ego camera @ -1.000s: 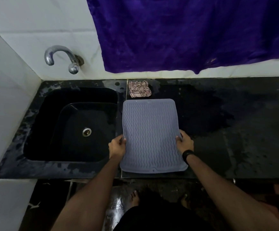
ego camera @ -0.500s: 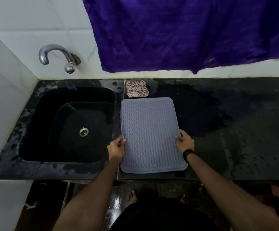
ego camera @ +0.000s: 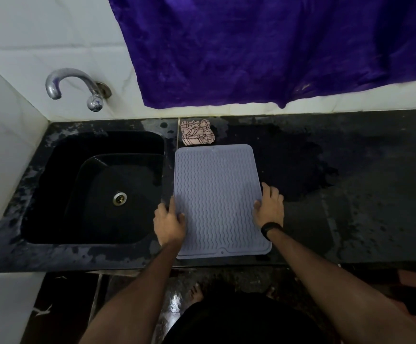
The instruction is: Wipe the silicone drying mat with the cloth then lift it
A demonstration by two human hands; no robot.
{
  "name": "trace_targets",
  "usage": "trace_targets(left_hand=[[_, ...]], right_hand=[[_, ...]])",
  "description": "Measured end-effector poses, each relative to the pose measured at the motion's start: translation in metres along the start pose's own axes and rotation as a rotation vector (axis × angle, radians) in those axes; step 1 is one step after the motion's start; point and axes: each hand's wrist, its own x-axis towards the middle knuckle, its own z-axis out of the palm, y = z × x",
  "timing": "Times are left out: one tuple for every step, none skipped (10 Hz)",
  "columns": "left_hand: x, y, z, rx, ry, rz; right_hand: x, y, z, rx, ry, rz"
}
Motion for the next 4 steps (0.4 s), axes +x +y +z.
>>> trace_targets(left_hand=[[0.000,0.002,0.006,0.117,-0.125,0.253],[0.002,0.007,0.010,0.211,-0.331,0.297],[-0.001,0.007,0.007,0.203,-0.382,0.290],[0.010,0.018,-0.005,0.182,-0.400,0.310]], right_hand=[[0.000,-0.002,0.000,-0.285,-0.214,-0.267],[-0.002,-0.004,0.004,-0.371,-0.473,-0.300],[-0.007,-0.008,0.003,-0.371,-0.509,-0.285],[-0.001,-0.015,-0.005,-0.322,-0.522,-0.244]])
